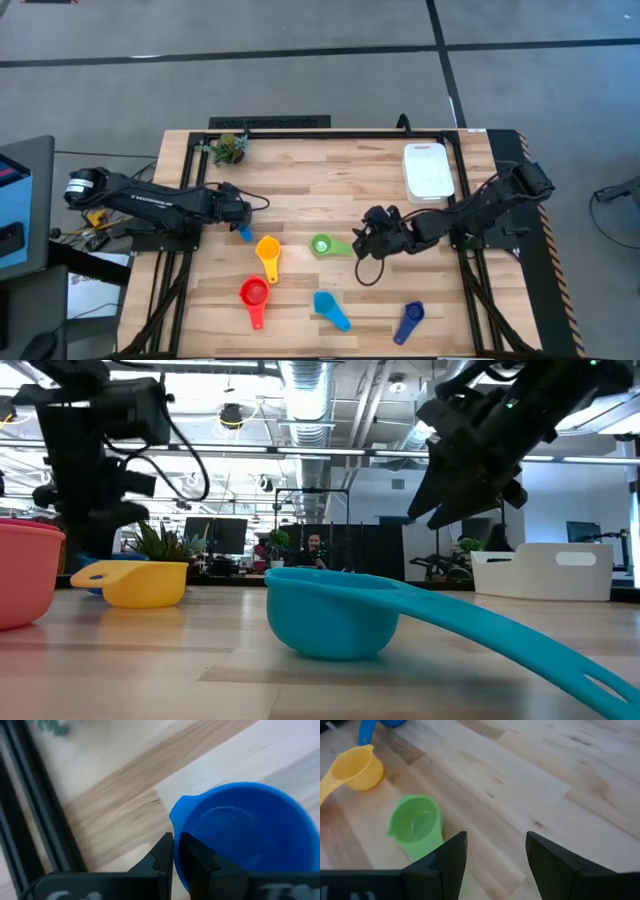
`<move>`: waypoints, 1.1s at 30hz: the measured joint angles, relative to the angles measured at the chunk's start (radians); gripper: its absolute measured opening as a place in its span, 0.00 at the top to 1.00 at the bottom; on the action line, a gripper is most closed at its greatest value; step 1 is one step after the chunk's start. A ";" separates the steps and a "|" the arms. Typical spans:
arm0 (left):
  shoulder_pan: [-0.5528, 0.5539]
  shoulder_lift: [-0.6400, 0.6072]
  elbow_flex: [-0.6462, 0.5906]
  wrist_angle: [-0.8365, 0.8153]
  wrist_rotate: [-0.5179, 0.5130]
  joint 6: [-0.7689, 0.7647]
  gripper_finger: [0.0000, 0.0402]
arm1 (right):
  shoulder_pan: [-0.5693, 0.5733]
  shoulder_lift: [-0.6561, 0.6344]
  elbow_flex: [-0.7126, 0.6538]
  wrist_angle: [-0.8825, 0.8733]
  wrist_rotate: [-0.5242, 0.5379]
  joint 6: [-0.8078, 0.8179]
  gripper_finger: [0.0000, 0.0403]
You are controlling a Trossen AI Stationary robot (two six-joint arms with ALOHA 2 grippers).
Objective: Nest measuring cups in basket
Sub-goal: Stack the blue measuring cup on top of the red measuring cup
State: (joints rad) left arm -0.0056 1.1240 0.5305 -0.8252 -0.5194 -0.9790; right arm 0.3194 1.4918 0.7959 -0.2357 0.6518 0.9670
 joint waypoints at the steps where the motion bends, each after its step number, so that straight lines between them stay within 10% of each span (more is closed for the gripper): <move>1: 0.000 -0.007 0.010 -0.001 0.001 0.008 0.96 | -0.006 0.000 0.000 0.002 0.000 -0.008 0.44; 18: -0.125 -0.066 0.273 -0.043 0.026 0.326 0.99 | -0.059 0.000 0.000 0.034 0.000 -0.093 0.44; 33: -0.292 -0.064 0.387 0.003 0.093 0.250 0.99 | -0.057 0.000 0.000 0.095 0.000 -0.138 0.44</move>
State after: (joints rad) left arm -0.2972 1.0596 0.9180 -0.8227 -0.4269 -0.7289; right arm 0.2620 1.4914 0.7963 -0.1402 0.6513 0.8288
